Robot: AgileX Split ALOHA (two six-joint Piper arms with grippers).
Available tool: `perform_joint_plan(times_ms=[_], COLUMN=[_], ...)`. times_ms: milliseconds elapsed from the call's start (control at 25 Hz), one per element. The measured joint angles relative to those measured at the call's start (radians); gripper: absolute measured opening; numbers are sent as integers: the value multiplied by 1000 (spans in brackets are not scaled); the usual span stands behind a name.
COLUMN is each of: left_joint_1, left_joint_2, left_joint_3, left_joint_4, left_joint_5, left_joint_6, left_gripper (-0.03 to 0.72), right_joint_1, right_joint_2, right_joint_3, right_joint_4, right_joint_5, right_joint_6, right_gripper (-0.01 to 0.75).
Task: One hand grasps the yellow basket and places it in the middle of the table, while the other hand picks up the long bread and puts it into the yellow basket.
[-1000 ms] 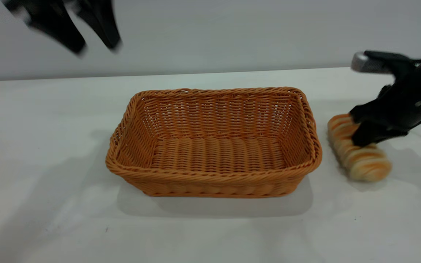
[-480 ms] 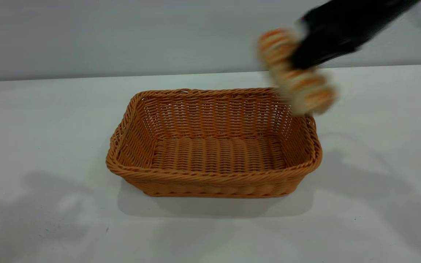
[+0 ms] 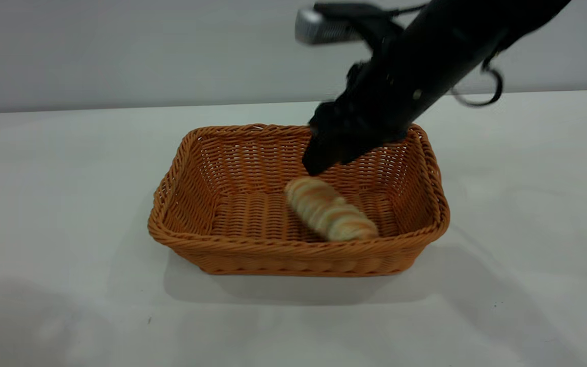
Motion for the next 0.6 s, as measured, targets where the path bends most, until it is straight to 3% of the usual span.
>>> perform_joint_plan(times_ms=[80,160,360,600], left_joint_1=[0,0,0,0], left_joint_2=[-39,-87,-270,-514], left_joint_3=[21,55,220,525], left_joint_4=[14,24,28,36], left_joint_5=[0,0,0,0], left_joint_6=[0,0,-20,-23], left_gripper=[581,581,581,581], right_joint_1=[-36,-71,-103,-103], right_joint_2=[-88,-197,-515,-906], right_joint_3=[0,0,26,239], right_joint_4=[-74,-185,-532,-678], right_joint_5=[126,268,587,692], right_joint_6=[63,172,470,628], right_gripper=[665,687,623,567])
